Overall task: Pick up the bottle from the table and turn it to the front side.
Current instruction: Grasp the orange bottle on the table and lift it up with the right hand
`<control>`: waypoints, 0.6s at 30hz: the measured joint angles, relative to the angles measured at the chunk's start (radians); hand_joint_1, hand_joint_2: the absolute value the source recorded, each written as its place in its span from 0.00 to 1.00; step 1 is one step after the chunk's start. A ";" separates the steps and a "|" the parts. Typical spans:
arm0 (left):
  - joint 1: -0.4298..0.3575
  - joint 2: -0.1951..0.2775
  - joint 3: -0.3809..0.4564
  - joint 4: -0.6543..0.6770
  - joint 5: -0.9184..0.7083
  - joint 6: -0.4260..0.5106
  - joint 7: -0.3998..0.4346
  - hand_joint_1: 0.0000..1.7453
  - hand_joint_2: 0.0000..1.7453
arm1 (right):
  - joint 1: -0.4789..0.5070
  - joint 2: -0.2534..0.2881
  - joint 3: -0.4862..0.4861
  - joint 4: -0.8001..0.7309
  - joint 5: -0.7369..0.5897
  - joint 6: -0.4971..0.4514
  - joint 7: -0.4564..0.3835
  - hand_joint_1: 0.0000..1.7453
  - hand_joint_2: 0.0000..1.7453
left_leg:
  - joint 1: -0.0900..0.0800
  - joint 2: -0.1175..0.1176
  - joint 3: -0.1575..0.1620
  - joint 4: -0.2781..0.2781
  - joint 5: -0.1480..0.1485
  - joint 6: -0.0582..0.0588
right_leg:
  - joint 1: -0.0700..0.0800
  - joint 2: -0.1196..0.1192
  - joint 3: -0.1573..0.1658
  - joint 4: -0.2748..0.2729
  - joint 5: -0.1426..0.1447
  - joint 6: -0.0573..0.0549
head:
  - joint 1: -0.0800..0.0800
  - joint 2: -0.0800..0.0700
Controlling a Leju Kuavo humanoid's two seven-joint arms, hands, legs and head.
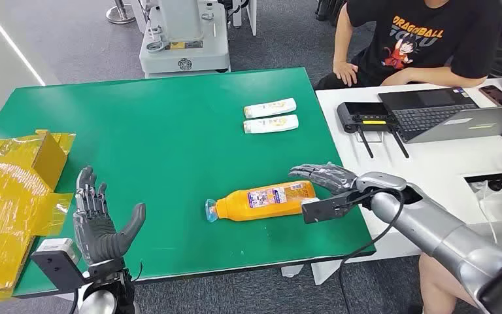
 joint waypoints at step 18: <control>-0.008 0.000 -0.022 0.018 -0.003 -0.014 0.016 0.00 1.00 | 0.205 -0.059 -0.106 -0.142 -0.004 -0.028 0.056 0.00 1.00 | 0.000 0.001 0.000 0.000 0.000 0.000 | 0.000 0.001 0.000 0.000 0.000 0.000 | 0.000 0.000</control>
